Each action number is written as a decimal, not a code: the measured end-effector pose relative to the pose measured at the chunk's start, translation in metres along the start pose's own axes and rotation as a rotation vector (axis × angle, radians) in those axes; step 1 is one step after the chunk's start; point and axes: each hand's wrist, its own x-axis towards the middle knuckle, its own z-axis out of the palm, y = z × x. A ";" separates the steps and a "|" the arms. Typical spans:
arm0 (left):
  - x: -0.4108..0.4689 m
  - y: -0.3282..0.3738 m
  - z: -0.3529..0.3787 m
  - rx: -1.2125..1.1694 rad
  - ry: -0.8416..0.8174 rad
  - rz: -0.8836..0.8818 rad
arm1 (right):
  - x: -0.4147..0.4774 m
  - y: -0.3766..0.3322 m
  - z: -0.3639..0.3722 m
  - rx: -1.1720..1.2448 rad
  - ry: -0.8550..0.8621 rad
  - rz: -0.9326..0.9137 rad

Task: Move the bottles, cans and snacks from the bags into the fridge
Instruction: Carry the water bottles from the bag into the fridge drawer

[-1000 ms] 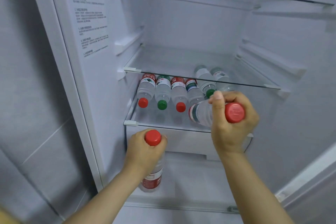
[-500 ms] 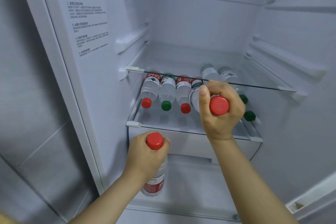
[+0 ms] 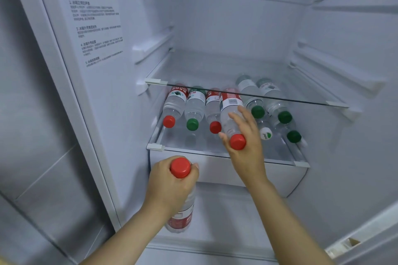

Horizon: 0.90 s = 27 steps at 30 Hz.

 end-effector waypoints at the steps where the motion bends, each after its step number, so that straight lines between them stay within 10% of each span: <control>1: 0.000 0.000 0.000 0.000 0.000 -0.002 | 0.003 0.001 0.000 -0.020 -0.022 -0.004; 20: -0.001 0.000 -0.001 -0.012 0.000 -0.009 | 0.051 0.003 -0.021 -0.248 -0.488 0.174; 27: 0.000 -0.001 -0.001 -0.021 0.001 -0.009 | 0.046 0.003 -0.027 0.039 -0.115 0.293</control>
